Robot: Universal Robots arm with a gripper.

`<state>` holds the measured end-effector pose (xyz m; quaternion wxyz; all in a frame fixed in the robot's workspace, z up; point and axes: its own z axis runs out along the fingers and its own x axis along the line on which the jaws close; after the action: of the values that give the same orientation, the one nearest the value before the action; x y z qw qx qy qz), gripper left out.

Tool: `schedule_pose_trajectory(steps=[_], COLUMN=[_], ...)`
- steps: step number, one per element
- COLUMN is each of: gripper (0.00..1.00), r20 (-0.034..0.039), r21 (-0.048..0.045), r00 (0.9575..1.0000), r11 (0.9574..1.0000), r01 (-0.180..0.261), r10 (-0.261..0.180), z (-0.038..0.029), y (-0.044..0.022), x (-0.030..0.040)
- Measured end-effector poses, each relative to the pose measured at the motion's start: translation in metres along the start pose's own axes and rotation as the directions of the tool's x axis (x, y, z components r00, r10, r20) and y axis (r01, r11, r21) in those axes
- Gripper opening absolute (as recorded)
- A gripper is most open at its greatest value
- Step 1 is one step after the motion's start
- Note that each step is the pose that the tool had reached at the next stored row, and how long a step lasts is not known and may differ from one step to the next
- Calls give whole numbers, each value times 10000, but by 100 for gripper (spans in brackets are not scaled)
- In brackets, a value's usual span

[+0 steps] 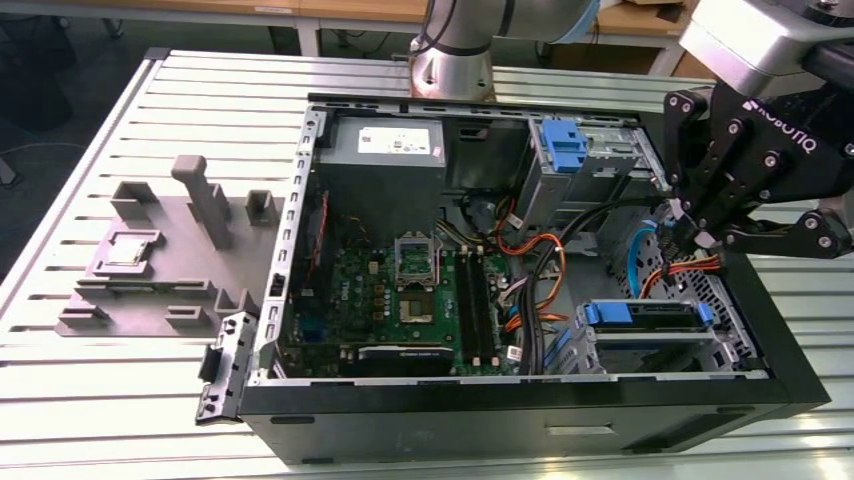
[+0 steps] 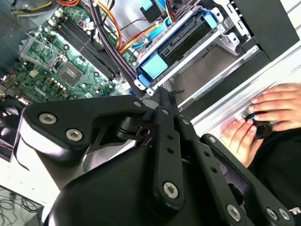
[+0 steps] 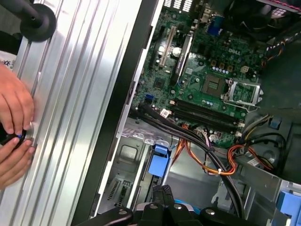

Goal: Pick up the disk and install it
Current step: 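Insert the first disk wire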

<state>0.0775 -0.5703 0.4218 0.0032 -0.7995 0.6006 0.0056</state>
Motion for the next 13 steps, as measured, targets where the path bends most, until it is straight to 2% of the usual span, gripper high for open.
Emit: schedule_pose_trajectory(steps=[3,13], gripper=[10,10], r20=[-1,4], r21=[-5,-5], r00=[9991,9986], r11=[9991,9986], r01=[415,528], r10=[-415,-528], z=[1,6], y=[0,1], x=[0,-1])
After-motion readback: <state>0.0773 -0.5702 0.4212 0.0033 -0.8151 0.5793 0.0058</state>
